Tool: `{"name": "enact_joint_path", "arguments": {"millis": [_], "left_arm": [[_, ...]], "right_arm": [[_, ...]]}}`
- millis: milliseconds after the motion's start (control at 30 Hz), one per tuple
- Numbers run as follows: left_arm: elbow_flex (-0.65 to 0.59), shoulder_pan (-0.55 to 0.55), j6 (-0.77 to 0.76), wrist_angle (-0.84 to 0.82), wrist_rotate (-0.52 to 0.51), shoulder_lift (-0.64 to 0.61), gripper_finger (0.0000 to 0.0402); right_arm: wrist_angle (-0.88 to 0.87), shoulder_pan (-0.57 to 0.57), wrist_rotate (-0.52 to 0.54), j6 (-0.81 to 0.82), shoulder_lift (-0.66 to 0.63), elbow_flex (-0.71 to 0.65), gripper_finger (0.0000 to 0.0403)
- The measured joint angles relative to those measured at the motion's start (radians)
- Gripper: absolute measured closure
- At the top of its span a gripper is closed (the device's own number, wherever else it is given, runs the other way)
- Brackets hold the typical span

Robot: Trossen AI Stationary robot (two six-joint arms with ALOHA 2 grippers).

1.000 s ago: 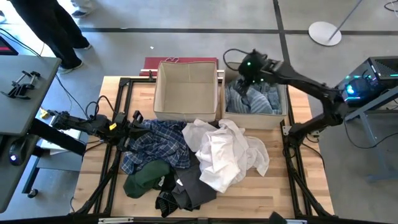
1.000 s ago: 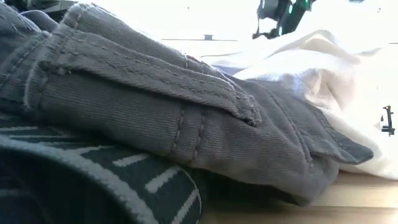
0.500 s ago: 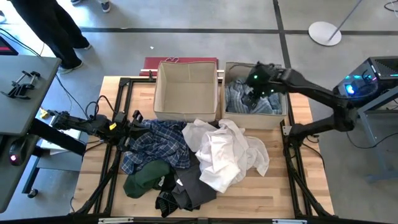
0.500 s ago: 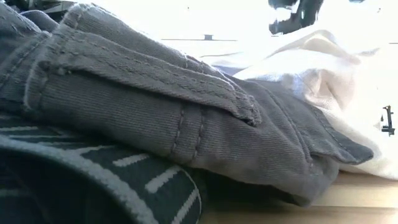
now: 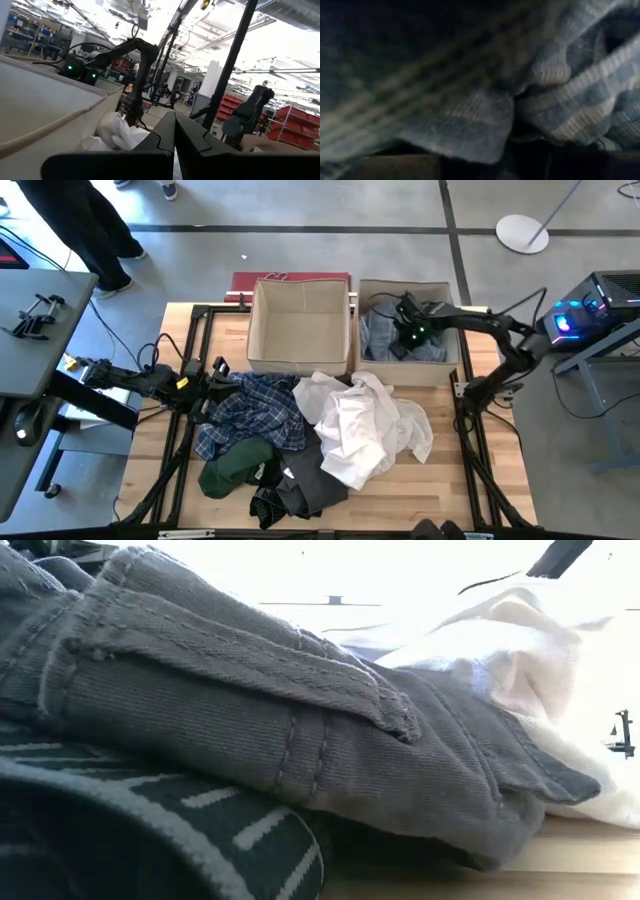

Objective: Sort clothes
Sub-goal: Put the blue stripe long sleeve shirt into the right brown bin, then put the white shirt into the right brown bin

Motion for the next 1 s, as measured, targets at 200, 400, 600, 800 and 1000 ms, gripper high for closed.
{"name": "enact_joint_path", "arguments": {"millis": [200,400,600,800,1000], "left_arm": [[0.0,0.0,-0.001,0.001,-0.007,0.0,0.0402],[0.0,0.0,-0.001,0.001,-0.007,0.0,0.0402],[0.0,0.0,0.0,0.001,-0.007,0.0,0.0401],[0.0,0.0,0.0,0.001,-0.007,0.0,0.0401],[0.0,0.0,0.0,0.001,-0.007,0.0,0.0402]], "right_arm": [[-0.264,0.006,-0.003,-0.002,-0.024,0.214,0.0228],[-0.367,0.067,0.09,0.022,-0.187,0.436,0.0217],[-0.34,0.232,0.079,0.025,-0.423,0.499,0.0219],[-0.173,0.547,-0.14,0.039,-0.617,0.357,0.022],[0.246,0.897,-0.184,0.087,-0.649,0.052,0.0219]]}}
